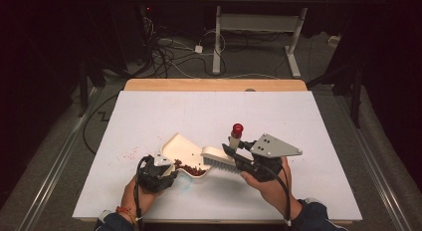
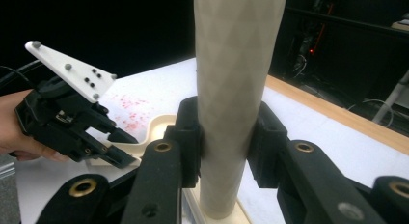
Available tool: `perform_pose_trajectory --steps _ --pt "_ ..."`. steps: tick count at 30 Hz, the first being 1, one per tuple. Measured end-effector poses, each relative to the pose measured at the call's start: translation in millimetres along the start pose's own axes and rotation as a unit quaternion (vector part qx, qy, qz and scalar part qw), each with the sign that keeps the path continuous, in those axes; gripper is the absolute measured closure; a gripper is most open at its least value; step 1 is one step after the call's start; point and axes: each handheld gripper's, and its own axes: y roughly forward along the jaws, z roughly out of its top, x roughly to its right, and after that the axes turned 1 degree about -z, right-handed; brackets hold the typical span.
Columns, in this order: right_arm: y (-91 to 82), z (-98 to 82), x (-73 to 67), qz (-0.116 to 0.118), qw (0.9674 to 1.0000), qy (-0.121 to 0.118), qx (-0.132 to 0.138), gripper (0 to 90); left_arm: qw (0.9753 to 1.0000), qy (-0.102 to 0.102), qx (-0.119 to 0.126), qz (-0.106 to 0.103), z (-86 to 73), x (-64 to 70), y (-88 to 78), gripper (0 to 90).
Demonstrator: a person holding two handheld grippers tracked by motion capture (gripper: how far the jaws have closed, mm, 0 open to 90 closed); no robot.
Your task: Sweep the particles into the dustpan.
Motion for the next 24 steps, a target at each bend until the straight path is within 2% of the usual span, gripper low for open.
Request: perform_pose_trajectory --steps 7,11,17,24 --pt "-17.2 -4.4 24.0 -0.021 0.9998 -0.001 -0.004 69.9 1.0000 -0.001 -0.003 0.007 -2.4 -4.6 1.3 63.6" --pt "-19.7 -9.7 37.7 -0.037 0.9993 0.006 -0.008 69.9 0.9999 0.001 -0.005 0.009 -2.5 -4.6 2.7 63.6" --pt "-14.7 -13.7 42.9 -0.046 0.9988 0.006 -0.014 69.9 0.9999 0.004 -0.005 0.013 -3.1 -6.0 4.6 63.5" --pt "-25.0 -10.4 47.2 -0.046 0.9989 -0.001 -0.006 69.9 0.9998 -0.006 -0.004 0.020 -6.7 -12.7 2.7 63.4"
